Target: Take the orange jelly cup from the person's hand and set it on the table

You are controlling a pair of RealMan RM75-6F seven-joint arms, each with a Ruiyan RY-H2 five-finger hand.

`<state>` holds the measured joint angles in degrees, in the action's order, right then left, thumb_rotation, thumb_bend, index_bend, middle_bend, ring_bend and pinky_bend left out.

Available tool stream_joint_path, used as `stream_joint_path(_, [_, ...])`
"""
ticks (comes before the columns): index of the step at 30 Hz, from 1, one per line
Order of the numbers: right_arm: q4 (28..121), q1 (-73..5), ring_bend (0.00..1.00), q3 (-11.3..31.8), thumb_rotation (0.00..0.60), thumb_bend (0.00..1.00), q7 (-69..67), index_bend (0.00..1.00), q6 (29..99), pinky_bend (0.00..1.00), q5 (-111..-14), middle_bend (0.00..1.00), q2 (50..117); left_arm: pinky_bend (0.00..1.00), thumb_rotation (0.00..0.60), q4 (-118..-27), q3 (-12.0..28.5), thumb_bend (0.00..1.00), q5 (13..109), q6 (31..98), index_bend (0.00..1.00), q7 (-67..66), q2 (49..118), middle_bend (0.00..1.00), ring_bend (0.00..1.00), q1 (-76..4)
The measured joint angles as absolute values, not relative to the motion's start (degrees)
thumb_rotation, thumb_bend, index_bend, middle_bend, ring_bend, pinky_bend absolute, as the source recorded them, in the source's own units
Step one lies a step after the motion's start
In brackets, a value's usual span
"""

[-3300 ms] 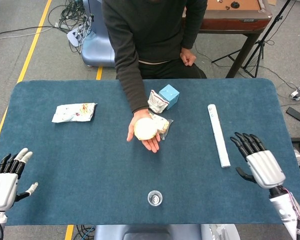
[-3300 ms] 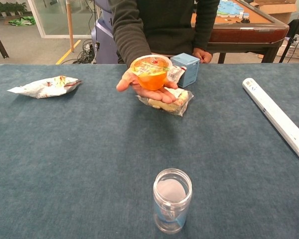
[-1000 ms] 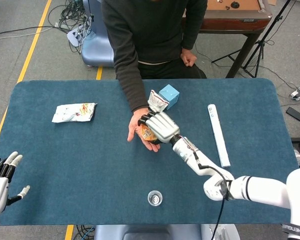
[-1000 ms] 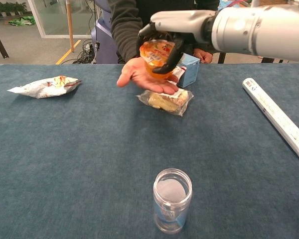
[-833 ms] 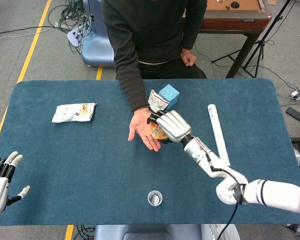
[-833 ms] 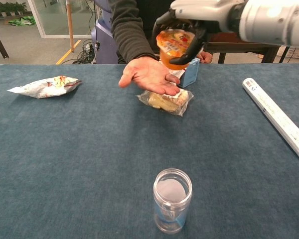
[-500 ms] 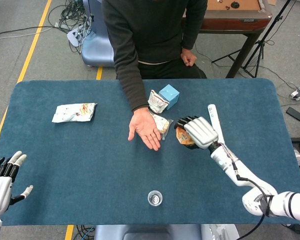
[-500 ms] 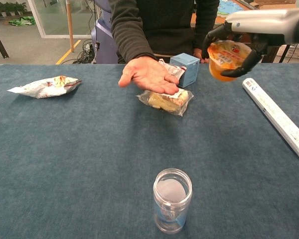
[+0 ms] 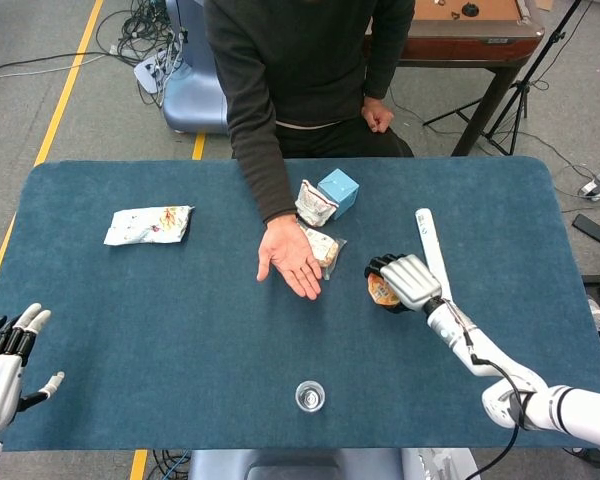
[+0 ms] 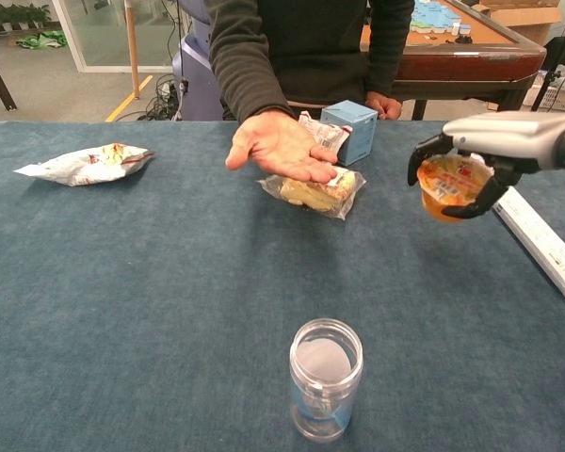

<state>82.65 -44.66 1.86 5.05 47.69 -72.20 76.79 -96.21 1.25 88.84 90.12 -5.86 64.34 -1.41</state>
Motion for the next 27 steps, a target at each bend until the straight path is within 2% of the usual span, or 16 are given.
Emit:
stream_joint_path(3, [79.68,-44.53,0.15,1.52,0.600,0.43,4.30,0.27,46.13,0.35,-72.25,0.17,79.07,0.03,0.600,-96.19,1.24,0.21,88.92,90.14,0.11,-5.80,64.34,0.07,0.09,-1.40])
stream_joint_path(6, [77.32,-44.43,0.04,1.26,0.600,0.42,3.68,0.09,44.78,0.24,-72.46,0.07,80.81,0.03,0.600,-96.11,1.22,0.21,88.93,90.06,0.11,-5.83,64.44,0.07,0.09,-1.42])
stream_joint_path(8, [76.70,-44.37,0.00,1.10,0.600,0.42,3.37,0.01,44.05,0.17,-72.79,0.01,81.23,0.03,0.600,-96.02,1.23,0.21,88.88,90.04,0.11,-5.80,64.49,0.07,0.09,-1.41])
stream_joint_path(11, [76.81,-44.08,0.00,1.05,0.600,0.42,3.15,0.00,44.20,0.12,-73.48,0.00,81.02,0.03,0.600,-95.91,1.25,0.21,88.79,89.96,0.11,-5.68,64.52,0.07,0.09,-1.41])
stream_joint_path(17, [80.08,-42.71,0.00,1.10,0.600,0.42,3.83,0.00,46.33,0.12,-74.01,0.00,78.11,0.03,0.600,-95.66,1.27,0.21,88.73,89.85,0.11,-5.40,64.61,0.07,0.09,-1.45])
stream_joint_path(23, [86.19,-39.16,0.00,0.78,0.600,0.42,5.75,0.00,52.49,0.11,-74.74,0.00,72.06,0.03,0.600,-95.24,1.53,0.21,88.24,89.92,0.11,-4.88,64.44,0.07,0.09,-1.38])
stream_joint_path(27, [92.11,-34.64,0.00,0.07,0.600,0.42,7.40,0.00,59.04,0.12,-75.01,0.00,66.29,0.03,0.600,-95.11,1.70,0.21,88.14,89.79,0.11,-4.64,64.40,0.07,0.09,-1.50])
